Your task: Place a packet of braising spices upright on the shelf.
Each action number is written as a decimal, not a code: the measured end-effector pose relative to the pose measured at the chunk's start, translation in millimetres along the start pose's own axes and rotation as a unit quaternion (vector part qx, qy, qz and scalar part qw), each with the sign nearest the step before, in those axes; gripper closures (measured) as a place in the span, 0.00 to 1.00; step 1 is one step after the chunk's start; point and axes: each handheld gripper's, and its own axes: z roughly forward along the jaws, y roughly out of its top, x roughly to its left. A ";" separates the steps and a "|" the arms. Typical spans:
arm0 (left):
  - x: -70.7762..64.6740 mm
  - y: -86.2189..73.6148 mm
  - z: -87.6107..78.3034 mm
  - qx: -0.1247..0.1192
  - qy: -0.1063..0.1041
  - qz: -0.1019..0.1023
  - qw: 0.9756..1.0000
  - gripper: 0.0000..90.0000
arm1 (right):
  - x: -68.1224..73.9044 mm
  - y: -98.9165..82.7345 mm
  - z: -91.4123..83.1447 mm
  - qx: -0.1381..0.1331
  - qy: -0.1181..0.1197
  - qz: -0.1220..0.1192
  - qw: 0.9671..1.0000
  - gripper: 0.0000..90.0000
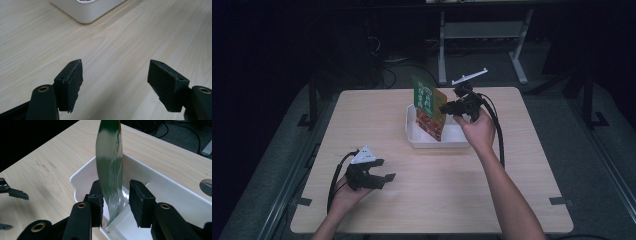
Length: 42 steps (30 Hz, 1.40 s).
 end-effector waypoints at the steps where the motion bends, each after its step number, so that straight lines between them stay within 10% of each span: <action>1: 0.0 0.0 0.0 0.000 0.000 0.000 1.000 0.31 | 0.1 -0.2 -0.9 0.000 0.002 0.001 1.000 0.71; 42: 3.5 -2.3 1.5 0.011 0.004 -0.005 1.000 0.30 | -13.6 -41.8 -44.0 0.011 0.041 0.010 0.999 0.62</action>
